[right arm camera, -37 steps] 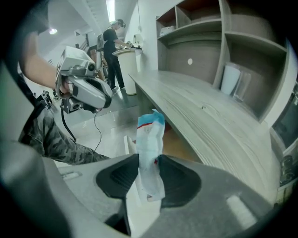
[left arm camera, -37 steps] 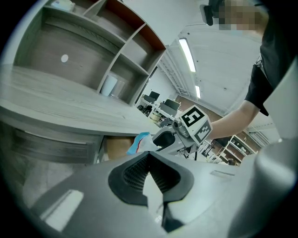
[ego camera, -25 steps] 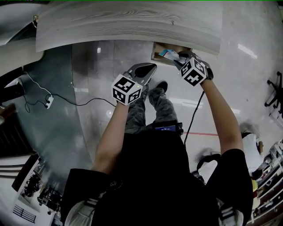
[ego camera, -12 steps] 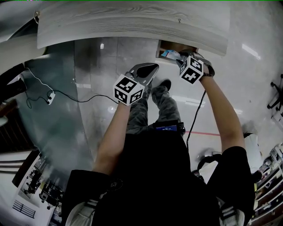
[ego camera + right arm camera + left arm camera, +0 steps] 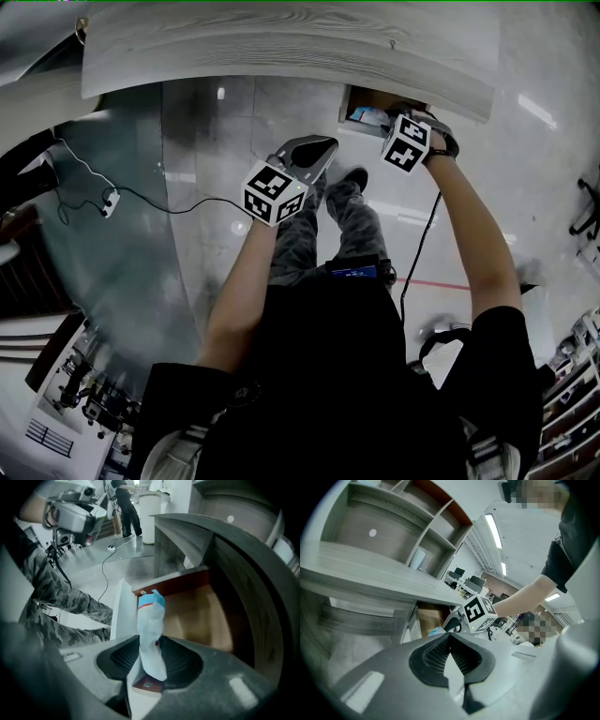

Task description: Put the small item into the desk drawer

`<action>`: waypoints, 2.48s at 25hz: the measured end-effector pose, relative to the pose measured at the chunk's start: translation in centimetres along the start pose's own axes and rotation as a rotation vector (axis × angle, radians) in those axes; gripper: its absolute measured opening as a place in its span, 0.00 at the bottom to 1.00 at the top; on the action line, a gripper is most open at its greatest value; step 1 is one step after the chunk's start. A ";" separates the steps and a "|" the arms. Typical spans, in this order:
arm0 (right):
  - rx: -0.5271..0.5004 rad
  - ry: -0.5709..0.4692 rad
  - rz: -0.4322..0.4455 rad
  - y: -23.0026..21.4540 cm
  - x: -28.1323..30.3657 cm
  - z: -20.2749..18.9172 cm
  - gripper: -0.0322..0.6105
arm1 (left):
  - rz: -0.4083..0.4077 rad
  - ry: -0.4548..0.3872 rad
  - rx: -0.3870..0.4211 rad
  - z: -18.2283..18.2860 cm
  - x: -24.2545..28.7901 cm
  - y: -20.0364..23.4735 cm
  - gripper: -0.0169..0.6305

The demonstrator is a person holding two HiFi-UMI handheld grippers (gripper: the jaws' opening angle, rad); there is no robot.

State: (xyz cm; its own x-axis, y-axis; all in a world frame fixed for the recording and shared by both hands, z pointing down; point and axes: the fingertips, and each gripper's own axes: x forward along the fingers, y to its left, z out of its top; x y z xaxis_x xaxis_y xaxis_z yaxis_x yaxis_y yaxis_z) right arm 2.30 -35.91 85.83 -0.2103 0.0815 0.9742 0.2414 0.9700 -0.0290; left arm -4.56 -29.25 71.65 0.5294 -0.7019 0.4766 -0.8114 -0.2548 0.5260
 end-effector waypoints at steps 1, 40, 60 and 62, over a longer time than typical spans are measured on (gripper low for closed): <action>-0.003 0.006 0.002 0.0 0.1 0.0 0.28 | 0.000 0.001 0.000 0.0 -0.1 0.0 0.03; 0.211 -0.227 -0.131 0.4 -12.3 1.4 0.06 | -0.068 0.055 0.154 4.7 -1.7 -4.9 0.03; 0.569 -0.603 -0.244 1.3 -26.5 2.3 0.05 | -0.137 0.064 0.274 8.7 -3.0 -9.0 0.03; 0.592 -0.630 -0.259 1.5 -27.5 2.3 0.05 | -0.146 0.063 0.278 9.0 -3.0 -9.3 0.03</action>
State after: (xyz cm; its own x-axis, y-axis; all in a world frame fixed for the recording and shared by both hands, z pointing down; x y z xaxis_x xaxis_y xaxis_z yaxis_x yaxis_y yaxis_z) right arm 6.24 -36.15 58.50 -0.7123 -0.2143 0.6684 -0.3763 0.9204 -0.1059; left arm -0.86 -30.75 58.93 0.6525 -0.6040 0.4576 -0.7577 -0.5281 0.3833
